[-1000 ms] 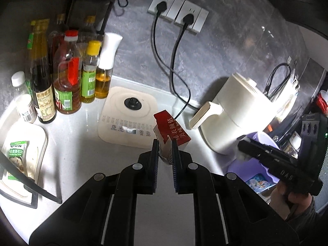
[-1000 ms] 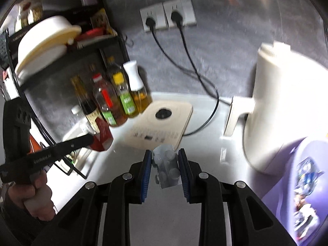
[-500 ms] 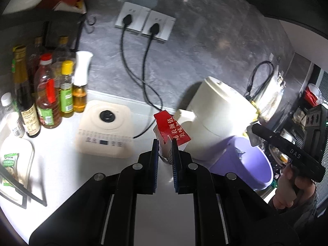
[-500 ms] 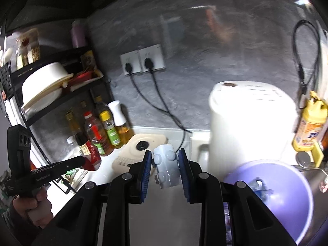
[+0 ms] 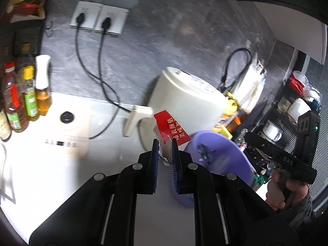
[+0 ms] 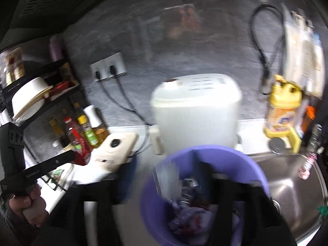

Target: Collect trash

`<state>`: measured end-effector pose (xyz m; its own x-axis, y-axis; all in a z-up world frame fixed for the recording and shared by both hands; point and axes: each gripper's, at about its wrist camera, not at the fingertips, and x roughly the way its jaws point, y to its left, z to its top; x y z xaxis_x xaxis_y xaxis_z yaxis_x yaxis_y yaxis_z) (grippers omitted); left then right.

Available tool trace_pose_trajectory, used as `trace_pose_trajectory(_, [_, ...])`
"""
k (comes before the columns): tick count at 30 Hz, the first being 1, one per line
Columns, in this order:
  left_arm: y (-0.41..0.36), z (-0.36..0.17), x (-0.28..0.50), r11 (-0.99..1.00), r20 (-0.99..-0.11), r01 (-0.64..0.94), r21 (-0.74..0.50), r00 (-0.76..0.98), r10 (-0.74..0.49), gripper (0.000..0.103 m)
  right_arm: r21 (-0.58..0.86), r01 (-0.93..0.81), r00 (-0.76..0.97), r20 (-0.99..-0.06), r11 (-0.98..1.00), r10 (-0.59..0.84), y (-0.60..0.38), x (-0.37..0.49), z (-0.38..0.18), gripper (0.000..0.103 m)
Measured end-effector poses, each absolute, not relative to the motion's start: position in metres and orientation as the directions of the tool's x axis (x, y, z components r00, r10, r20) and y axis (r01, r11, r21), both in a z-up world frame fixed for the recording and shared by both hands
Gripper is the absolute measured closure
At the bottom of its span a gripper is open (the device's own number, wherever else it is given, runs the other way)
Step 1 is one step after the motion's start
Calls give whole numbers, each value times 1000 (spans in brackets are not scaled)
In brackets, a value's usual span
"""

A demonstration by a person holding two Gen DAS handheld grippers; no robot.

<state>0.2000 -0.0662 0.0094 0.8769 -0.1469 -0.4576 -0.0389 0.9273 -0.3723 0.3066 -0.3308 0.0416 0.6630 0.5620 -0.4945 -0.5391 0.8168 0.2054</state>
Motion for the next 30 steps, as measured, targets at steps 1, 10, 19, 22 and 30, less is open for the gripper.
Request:
trace_pose_trajectory(1, [-73, 10, 203, 927, -456, -30, -373, 876, -155, 91, 206, -532, 670, -490, 821, 557, -339, 307, 42, 26])
trace_pose_trajectory(10, [-125, 17, 228, 935, -454, 50, -351, 864, -216, 91, 222, -450, 745, -441, 865, 501, -412, 308, 46, 8])
trace_pose_trajectory(19, [-171, 26, 256, 945, -479, 130, -300, 836, -267, 90, 237, -391, 790, -408, 889, 457, -461, 298, 50, 8])
trace_pose_trajectory(22, [-189, 30, 267, 947, -490, 164, -275, 824, -285, 90, 261, -376, 800, -392, 889, 454, -473, 296, 51, 8])
trace_pose_trajectory(30, [-198, 29, 273, 941, -494, 147, -305, 820, -289, 18, 290, -364, 798, -393, 885, 457, -482, 291, 42, 8])
